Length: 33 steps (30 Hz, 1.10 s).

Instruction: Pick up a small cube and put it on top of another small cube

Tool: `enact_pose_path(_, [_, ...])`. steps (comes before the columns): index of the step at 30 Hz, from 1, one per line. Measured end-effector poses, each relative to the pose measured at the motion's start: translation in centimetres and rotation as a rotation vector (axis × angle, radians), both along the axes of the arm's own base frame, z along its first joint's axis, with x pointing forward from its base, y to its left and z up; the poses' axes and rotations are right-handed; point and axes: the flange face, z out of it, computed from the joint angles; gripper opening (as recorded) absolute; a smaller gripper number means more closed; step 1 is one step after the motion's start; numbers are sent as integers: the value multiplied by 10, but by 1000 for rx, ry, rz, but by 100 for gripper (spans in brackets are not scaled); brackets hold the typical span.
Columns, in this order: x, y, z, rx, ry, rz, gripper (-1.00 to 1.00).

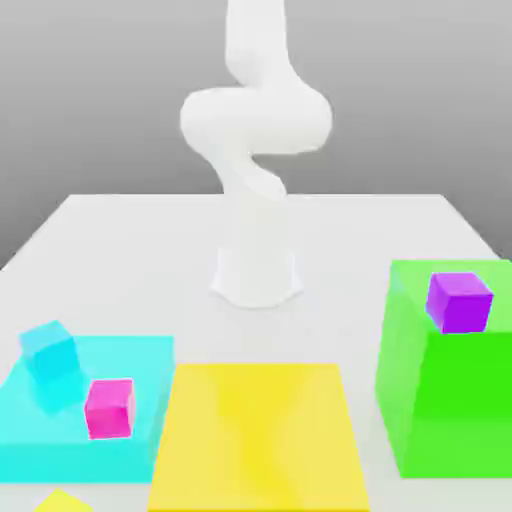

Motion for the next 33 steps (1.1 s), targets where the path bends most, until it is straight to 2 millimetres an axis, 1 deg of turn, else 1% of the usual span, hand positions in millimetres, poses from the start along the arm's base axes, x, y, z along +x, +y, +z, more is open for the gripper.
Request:
enact_pose_path(4, [49,-21,-46,28,97,-48,0])
enact_pose_path(8, [90,-45,-97,55,189,-99,0])
enact_pose_path(12, [124,-70,-154,80,280,-152,0])
enact_pose_path(16, [149,-96,-216,104,371,-208,0])
enact_pose_path(20, [164,-128,-282,128,461,-275,0])
enact_pose_path(24, [172,-151,-351,146,552,-327,0])
enact_pose_path(27, [171,-169,-405,159,620,-370,0])
enact_pose_path(30, [163,-187,-459,172,688,-414,0])
enact_pose_path(33, [159,-195,-509,176,721,-436,0])
